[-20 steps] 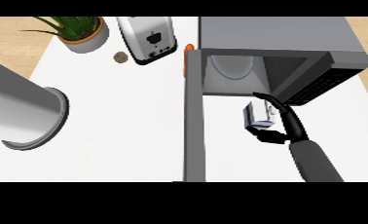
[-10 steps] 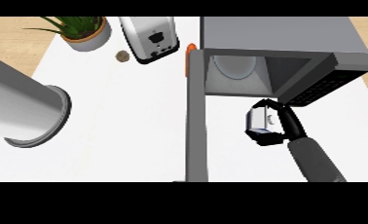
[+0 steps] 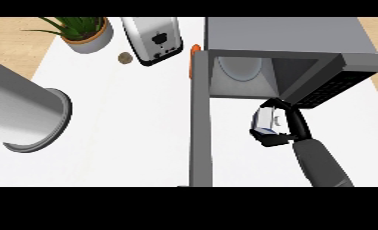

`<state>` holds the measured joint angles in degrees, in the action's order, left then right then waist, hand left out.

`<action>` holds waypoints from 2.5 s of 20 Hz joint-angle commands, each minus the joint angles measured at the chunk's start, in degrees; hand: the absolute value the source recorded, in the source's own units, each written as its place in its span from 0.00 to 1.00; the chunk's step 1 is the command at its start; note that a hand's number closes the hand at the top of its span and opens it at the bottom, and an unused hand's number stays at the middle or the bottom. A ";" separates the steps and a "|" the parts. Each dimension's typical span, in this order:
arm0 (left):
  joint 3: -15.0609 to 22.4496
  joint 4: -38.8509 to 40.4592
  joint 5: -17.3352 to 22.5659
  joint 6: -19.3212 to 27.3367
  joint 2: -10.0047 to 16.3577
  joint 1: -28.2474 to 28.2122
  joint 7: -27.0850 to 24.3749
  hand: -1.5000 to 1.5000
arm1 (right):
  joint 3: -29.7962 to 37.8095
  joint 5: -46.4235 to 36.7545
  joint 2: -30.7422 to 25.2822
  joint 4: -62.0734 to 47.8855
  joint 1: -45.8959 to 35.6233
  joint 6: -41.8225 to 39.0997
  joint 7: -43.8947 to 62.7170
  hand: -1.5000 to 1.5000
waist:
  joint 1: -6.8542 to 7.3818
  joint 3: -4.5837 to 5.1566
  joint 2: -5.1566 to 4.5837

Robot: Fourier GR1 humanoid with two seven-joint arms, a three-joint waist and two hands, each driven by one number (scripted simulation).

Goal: Pick up the milk, place it into the microwave and close the microwave

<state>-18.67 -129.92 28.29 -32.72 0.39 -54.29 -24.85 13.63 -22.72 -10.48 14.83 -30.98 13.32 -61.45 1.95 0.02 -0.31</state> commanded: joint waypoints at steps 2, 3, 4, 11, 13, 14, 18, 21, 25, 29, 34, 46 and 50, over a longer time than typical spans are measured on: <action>-0.14 -1.16 1.40 -1.04 -0.37 -0.64 1.36 0.00 | 1.16 0.79 2.03 -0.34 -1.39 3.55 -4.36 1.00 | -0.17 -0.17 -0.10; -3.38 0.12 5.84 1.42 1.99 2.16 3.84 0.00 | 0.52 0.81 -0.67 1.24 0.85 -1.47 -6.72 1.00 | -1.07 -0.12 0.03; -0.91 -0.09 1.50 -0.09 -0.35 0.06 2.41 0.00 | 0.09 0.64 3.21 1.88 -1.34 1.53 -4.48 1.00 | -0.66 -0.11 0.12; -5.47 0.57 5.60 -1.81 1.07 -1.03 2.94 0.00 | -4.84 0.53 6.36 13.89 1.59 -4.57 0.87 1.00 | -2.45 0.05 0.86; -5.14 1.33 4.50 -2.36 -0.34 -0.50 2.43 0.00 | -5.68 0.20 6.82 17.28 -1.51 -3.38 5.61 1.00 | -2.11 0.05 0.78; -5.86 0.53 5.76 0.18 1.02 2.08 5.39 0.00 | -6.62 -0.14 7.33 19.61 0.06 -2.94 7.48 1.00 | -2.36 0.03 0.65; -9.34 1.80 9.42 -3.80 1.37 -1.15 3.72 0.00 | -6.76 -0.75 8.20 25.21 -0.99 1.98 16.51 1.00 | -1.83 0.03 0.70; -6.93 5.40 4.15 -4.70 -0.36 2.21 1.93 0.00 | -6.84 -0.51 7.40 28.59 -5.12 0.25 24.80 1.00 | -1.61 0.03 0.62; -7.27 2.19 5.13 -3.77 -0.35 1.81 6.52 0.00 | -7.38 -1.58 7.45 25.28 -9.81 -0.50 29.82 1.00 | -0.94 -0.04 0.28; -7.32 9.92 0.01 -5.87 -0.33 5.94 1.75 0.00 | -5.12 -1.94 4.26 16.99 -16.61 -0.42 29.00 1.00 | 0.03 -0.04 -0.04; -8.29 8.57 1.44 -5.10 -0.18 8.53 5.47 0.00 | -2.47 -3.78 2.75 8.13 -22.59 7.93 30.32 1.00 | 1.22 -0.09 -0.68; -8.47 14.00 0.62 -3.70 3.51 16.53 7.19 0.00 | 4.69 -1.19 -0.51 -0.62 -26.51 20.86 30.46 0.00 | 3.66 -0.21 -2.27; -6.90 13.33 -2.02 -2.52 3.62 18.74 8.56 0.00 | 1.28 -6.02 -0.55 -4.07 -28.10 26.79 31.70 0.00 | 4.17 -0.17 -2.55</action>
<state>-26.53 -116.98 28.16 -35.67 4.03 -37.37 -16.68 16.28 -26.19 -10.19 13.56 -57.90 36.26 -30.25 5.59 -0.19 -2.64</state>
